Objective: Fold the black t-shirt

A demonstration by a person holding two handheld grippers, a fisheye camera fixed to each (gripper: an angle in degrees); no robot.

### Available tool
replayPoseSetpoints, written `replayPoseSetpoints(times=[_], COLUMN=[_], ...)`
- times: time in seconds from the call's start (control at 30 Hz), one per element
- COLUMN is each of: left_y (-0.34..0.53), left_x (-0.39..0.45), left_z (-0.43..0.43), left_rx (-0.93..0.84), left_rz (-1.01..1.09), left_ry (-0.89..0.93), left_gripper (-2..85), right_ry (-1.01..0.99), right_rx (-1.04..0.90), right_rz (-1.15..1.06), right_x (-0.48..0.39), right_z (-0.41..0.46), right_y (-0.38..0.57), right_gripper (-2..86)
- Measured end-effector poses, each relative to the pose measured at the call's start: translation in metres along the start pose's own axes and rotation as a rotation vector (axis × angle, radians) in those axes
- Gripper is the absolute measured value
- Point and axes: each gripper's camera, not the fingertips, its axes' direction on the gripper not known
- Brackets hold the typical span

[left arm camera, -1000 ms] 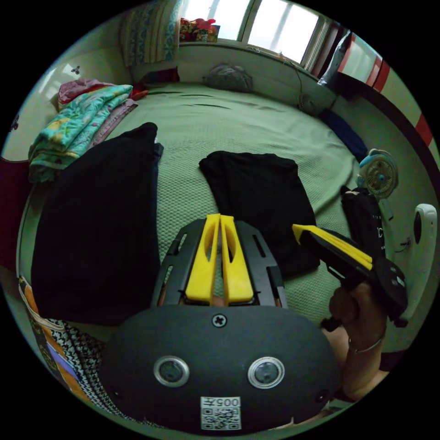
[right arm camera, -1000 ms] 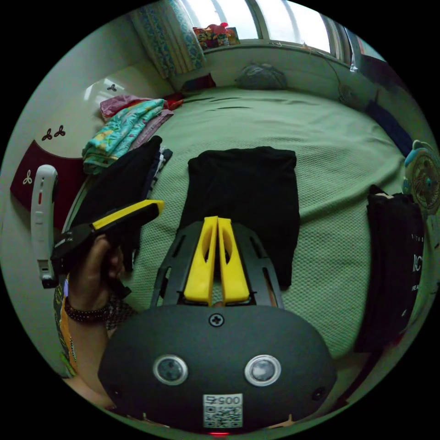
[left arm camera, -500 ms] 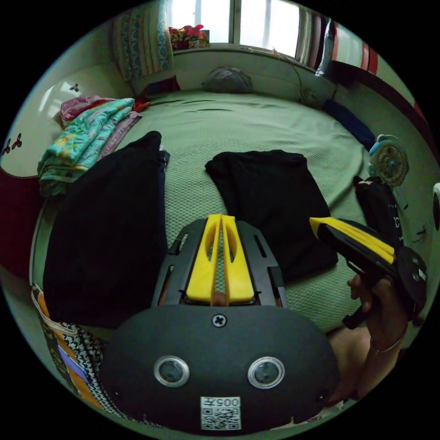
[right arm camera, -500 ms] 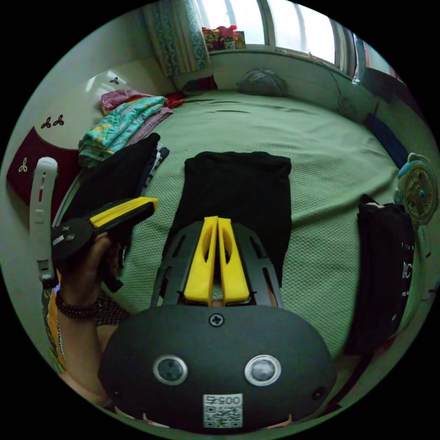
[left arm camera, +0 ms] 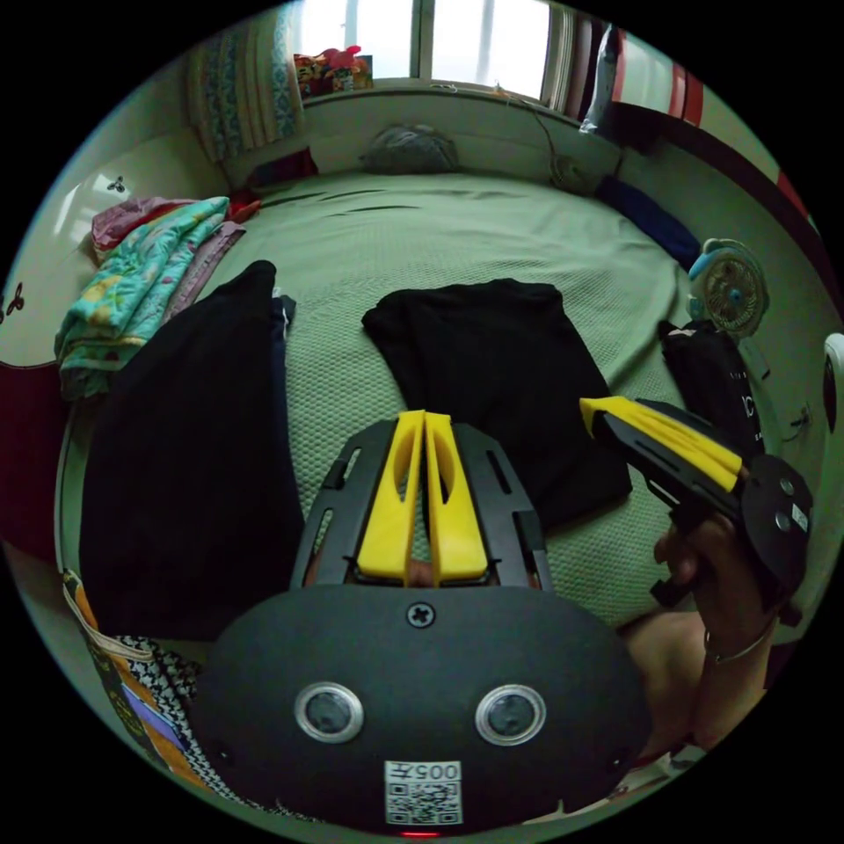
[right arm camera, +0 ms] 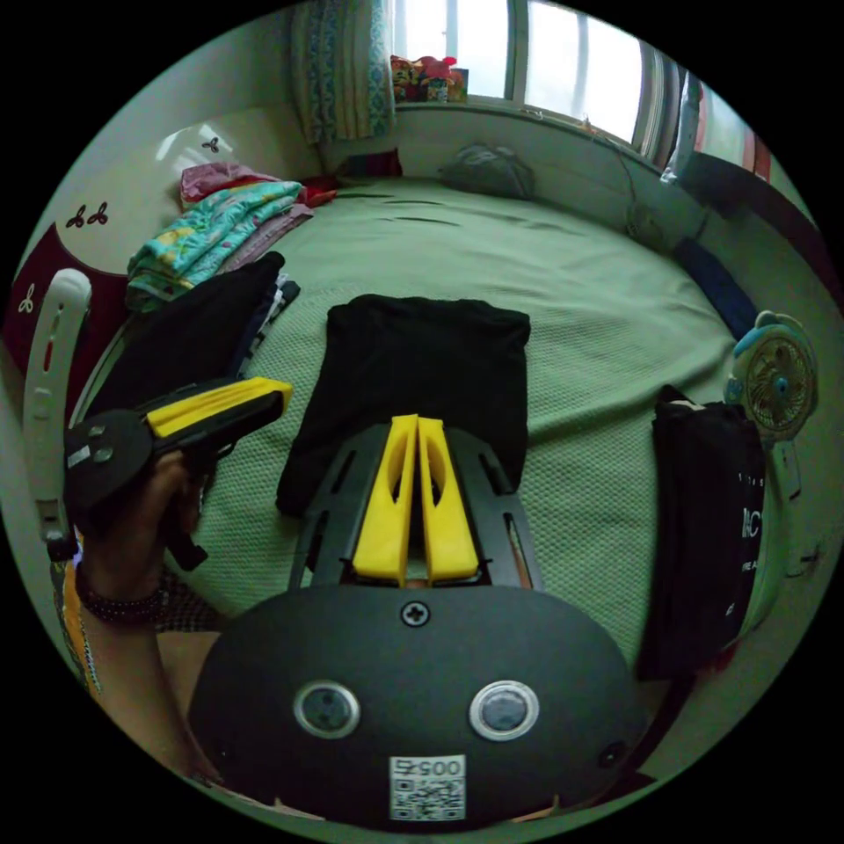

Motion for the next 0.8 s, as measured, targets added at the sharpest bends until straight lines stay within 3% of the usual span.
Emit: replayPoseSetpoints(times=[0.23, 0.8], left_y=[0.005, 0.016], left_x=[-0.002, -0.007], left_z=[-0.002, -0.004], left_rx=[0.011, 0.006], left_rz=[-0.023, 0.004], left_ry=[0.007, -0.009], left_gripper=[-0.3, -0.3], right_ry=[0.044, -0.078], right_rx=[0.028, -0.031], right_rz=[0.040, 0.109], right_x=[-0.006, -0.003], right_z=[-0.003, 0.005], right_y=[-0.001, -0.016], right_gripper=[-1.2, -1.2])
